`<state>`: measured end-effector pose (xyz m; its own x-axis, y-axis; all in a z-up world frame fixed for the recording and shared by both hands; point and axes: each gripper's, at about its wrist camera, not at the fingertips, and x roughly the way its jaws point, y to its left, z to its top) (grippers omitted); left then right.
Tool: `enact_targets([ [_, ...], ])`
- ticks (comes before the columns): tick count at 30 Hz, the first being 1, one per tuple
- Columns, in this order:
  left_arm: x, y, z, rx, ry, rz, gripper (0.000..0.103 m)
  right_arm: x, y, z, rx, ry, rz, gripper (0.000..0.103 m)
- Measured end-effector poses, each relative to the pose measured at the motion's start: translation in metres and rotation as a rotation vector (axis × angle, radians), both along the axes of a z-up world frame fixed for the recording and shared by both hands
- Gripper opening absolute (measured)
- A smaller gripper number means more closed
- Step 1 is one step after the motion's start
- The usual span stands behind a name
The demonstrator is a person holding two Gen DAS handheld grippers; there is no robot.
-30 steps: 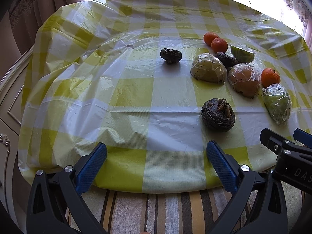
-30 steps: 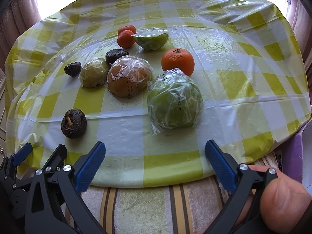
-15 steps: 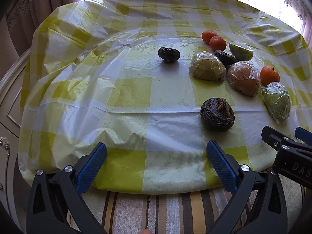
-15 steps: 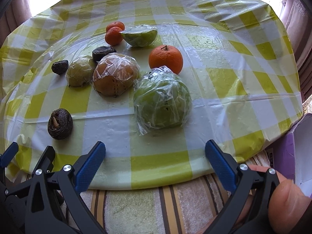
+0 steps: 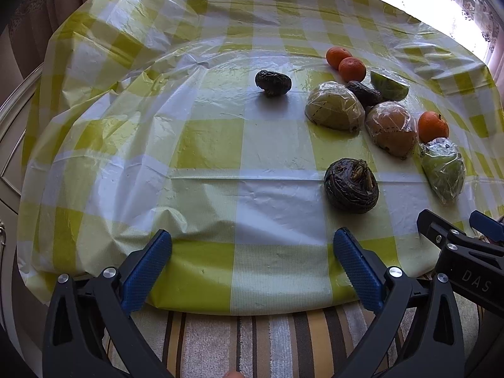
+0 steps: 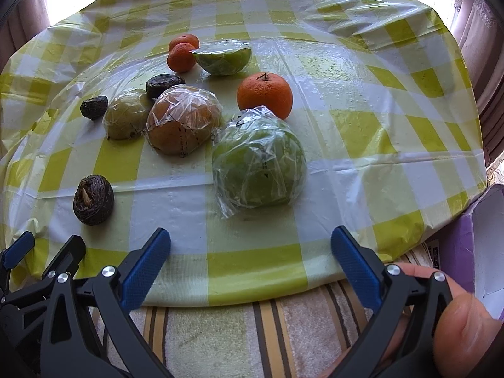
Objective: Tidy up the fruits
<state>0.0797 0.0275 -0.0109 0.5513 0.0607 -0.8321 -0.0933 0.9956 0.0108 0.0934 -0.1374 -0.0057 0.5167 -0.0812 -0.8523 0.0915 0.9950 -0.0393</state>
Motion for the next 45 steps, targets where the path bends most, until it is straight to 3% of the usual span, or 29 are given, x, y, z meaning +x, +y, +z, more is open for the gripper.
enact_targets([
  [29, 0.001, 0.003, 0.002, -0.008, 0.028, 0.008, 0.099, 0.000, 0.000, 0.001, -0.001, 0.002, -0.004, 0.102],
  [33, 0.003, -0.004, 0.003, -0.010, 0.065, 0.009, 0.099, 0.001, -0.004, 0.002, -0.001, 0.008, -0.033, 0.102],
  [45, 0.004, -0.014, 0.002, -0.007, 0.038, 0.035, 0.099, 0.008, -0.013, 0.002, 0.006, 0.008, -0.113, 0.102],
])
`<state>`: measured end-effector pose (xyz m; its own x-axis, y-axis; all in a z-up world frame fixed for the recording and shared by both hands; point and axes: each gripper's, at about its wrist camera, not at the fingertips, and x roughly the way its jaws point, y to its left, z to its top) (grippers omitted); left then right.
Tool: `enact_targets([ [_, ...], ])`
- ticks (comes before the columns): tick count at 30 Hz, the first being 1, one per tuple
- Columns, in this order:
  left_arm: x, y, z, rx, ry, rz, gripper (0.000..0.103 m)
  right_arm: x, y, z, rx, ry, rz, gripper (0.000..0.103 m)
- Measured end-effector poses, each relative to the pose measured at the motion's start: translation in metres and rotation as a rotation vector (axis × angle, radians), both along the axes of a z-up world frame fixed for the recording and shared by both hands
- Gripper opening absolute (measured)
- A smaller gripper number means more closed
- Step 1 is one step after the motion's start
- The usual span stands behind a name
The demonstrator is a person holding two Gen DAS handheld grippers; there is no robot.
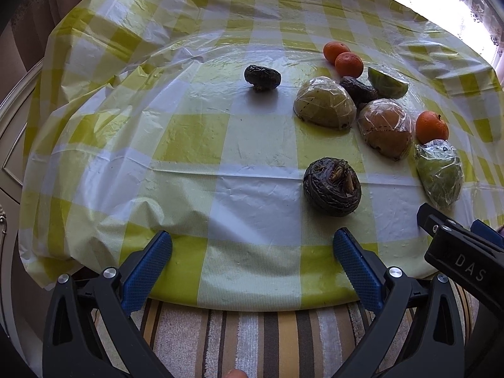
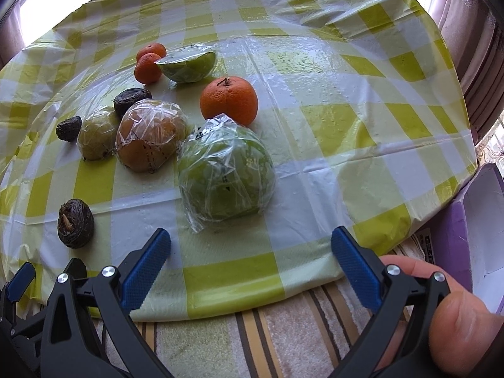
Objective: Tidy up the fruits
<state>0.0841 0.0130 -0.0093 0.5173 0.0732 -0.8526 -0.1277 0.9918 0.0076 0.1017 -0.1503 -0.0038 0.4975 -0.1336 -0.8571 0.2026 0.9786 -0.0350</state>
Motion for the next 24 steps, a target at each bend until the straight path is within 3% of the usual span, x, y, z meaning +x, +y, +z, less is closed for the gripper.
enact_targets([
  [24, -0.0013, 0.0000, -0.0002, 0.002, -0.011, 0.001, 0.099, -0.0017, 0.0000, -0.0004, -0.001, -0.010, 0.000, 0.102],
])
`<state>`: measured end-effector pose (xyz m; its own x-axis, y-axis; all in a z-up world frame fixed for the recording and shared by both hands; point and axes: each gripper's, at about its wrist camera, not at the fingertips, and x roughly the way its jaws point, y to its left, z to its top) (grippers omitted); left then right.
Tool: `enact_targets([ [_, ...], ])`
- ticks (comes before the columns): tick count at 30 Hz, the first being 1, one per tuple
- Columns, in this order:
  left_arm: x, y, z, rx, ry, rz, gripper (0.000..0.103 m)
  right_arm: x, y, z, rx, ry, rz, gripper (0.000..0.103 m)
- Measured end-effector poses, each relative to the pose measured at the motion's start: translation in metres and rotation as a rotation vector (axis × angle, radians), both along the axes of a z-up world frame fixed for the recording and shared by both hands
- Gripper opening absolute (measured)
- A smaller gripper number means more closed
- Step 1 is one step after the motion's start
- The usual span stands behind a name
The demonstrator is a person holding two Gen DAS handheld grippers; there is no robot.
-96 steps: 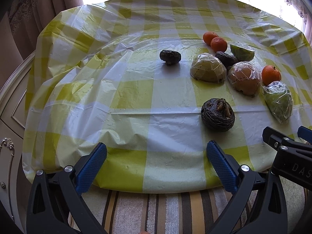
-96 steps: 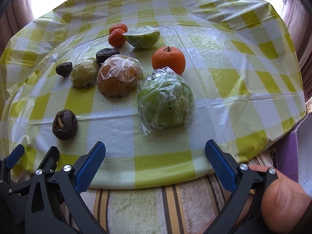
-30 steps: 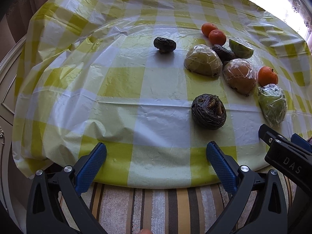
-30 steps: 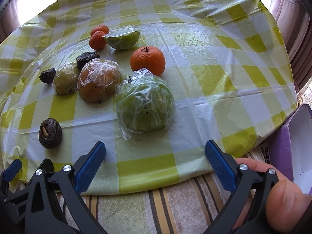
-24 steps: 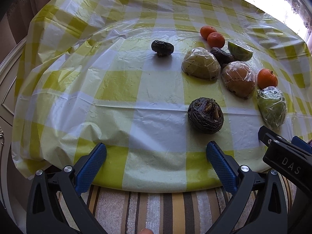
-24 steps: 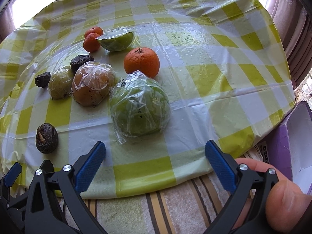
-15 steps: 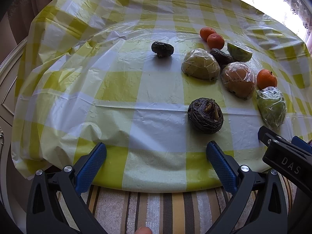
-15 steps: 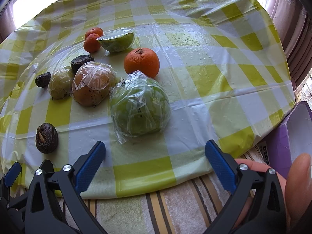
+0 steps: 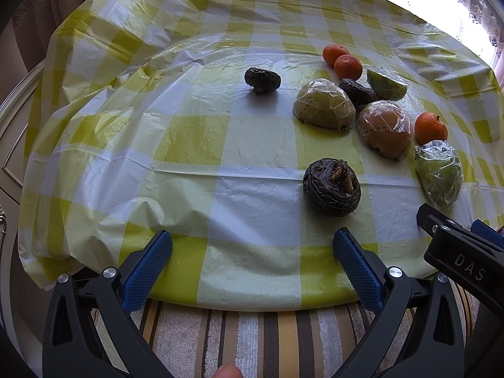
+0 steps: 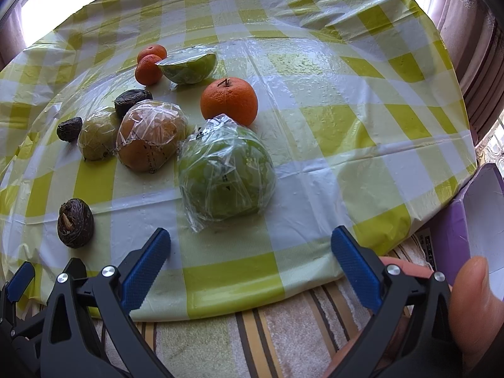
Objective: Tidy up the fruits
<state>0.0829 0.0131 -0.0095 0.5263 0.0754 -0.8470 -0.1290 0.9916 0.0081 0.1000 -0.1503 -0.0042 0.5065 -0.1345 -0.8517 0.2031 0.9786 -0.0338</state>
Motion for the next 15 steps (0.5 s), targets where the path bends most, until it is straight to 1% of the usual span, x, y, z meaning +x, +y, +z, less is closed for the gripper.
enact_targets([
  [15, -0.0026, -0.0018, 0.0012, 0.007, -0.018, 0.011, 0.099, -0.0010, 0.0001, 0.0012, -0.002, -0.010, 0.004, 0.102],
])
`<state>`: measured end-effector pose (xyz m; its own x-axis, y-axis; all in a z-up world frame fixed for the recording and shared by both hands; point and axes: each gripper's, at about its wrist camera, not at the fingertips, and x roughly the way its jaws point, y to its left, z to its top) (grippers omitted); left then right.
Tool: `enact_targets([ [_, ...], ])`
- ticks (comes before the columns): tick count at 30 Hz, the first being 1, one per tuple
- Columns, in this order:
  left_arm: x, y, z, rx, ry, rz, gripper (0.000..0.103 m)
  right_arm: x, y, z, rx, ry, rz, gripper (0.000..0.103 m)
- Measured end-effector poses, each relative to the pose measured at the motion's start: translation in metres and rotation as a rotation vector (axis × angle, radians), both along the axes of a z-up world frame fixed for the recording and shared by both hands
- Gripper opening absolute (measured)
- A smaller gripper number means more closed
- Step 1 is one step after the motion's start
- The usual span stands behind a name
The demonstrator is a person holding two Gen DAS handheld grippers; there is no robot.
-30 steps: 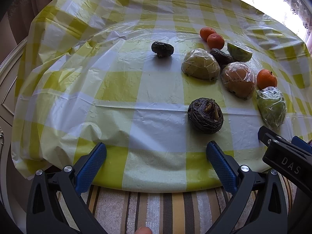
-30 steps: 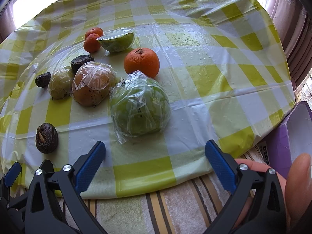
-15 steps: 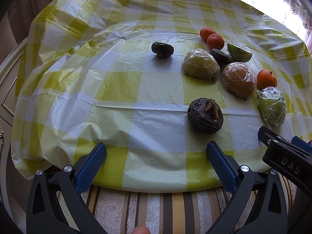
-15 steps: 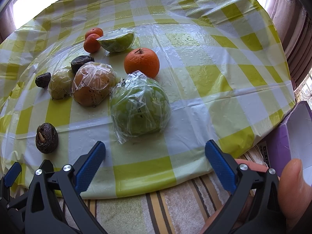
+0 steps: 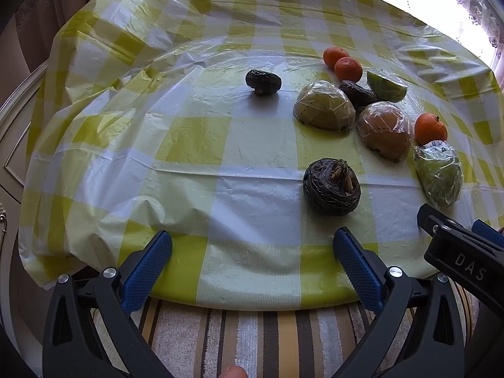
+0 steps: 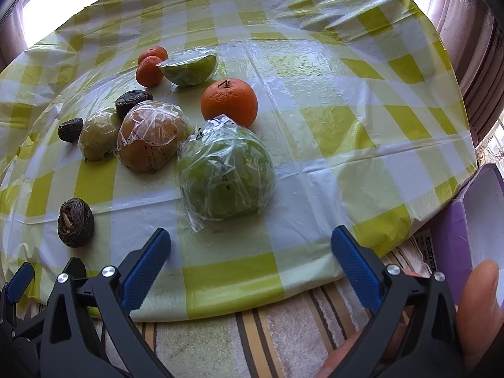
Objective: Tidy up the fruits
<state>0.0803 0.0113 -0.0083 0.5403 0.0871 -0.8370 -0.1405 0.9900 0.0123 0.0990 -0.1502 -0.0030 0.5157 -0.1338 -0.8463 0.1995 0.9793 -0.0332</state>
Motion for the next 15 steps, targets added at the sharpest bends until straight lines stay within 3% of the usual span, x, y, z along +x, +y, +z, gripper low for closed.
enact_targets([
  [15, 0.0001, -0.0004, 0.0004, -0.003, -0.009, 0.003, 0.099, 0.0013, -0.0003, 0.0002, -0.002, -0.009, 0.000, 0.102],
])
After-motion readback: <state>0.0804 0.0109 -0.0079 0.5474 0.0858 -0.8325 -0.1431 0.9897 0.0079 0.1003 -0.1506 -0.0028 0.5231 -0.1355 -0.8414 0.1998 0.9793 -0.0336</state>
